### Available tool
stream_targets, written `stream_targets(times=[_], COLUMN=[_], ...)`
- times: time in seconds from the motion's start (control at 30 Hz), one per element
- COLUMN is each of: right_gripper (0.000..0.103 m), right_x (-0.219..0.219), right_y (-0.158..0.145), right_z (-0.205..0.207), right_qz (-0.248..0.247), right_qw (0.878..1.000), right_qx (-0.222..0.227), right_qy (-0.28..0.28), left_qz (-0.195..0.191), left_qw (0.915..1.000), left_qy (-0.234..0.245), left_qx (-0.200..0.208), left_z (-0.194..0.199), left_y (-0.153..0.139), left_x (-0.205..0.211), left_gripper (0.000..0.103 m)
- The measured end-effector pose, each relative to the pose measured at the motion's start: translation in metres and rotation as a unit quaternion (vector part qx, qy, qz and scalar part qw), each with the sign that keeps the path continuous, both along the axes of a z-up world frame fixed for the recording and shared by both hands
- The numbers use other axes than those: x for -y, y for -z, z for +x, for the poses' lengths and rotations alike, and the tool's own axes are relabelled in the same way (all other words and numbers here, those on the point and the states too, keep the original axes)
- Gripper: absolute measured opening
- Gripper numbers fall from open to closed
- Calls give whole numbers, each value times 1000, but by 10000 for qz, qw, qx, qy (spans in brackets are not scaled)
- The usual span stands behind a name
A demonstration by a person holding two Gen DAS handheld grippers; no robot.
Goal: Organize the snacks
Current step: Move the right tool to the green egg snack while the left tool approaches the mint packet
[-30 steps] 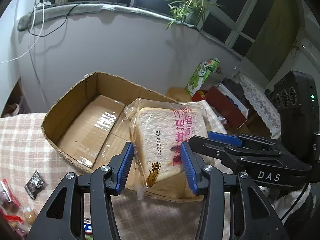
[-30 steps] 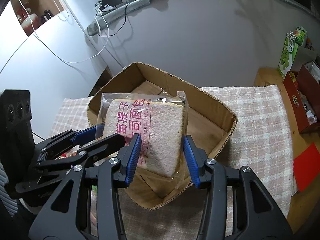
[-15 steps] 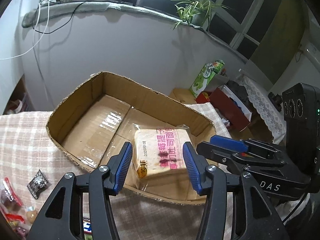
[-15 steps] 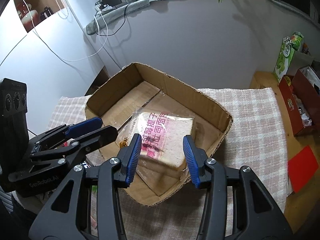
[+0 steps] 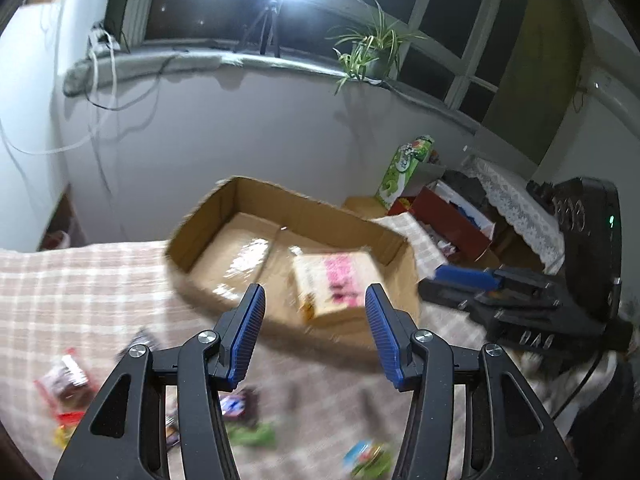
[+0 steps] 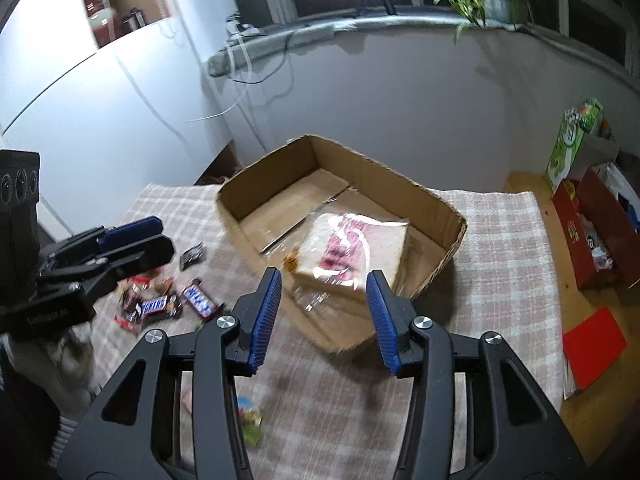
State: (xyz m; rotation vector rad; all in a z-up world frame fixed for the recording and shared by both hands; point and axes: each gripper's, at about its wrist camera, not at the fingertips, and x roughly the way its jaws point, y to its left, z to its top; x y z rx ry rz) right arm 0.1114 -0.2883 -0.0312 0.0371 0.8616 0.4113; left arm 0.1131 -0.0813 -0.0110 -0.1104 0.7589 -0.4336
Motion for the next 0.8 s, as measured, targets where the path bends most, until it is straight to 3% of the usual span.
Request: stream_targets(times=[0.07,0.47,0.7,0.8], right_gripper=[70,70,70,70], right_x=[-6,-32,-43,-51], right_y=[0,20,49,61], right_z=[-15,-91,-107,-108], right_qz=[-197,-541,-571,-755], right_qw=[9997,9977,9966,9948], right_qx=[107,-8,-216,-248], right_qy=[-84,-404,-547,-631], left_qz=[47,433,327,263], left_qw=[10000,9986,9974,9964], left_qy=[1,85,-90,-66], left_qx=[8,-302,-634,-798], left_z=[-15,-95,-136,-146], left_y=[0,30,59,69], left_x=[-13,-58,-64,-58], left_gripper=[51,51,51,41])
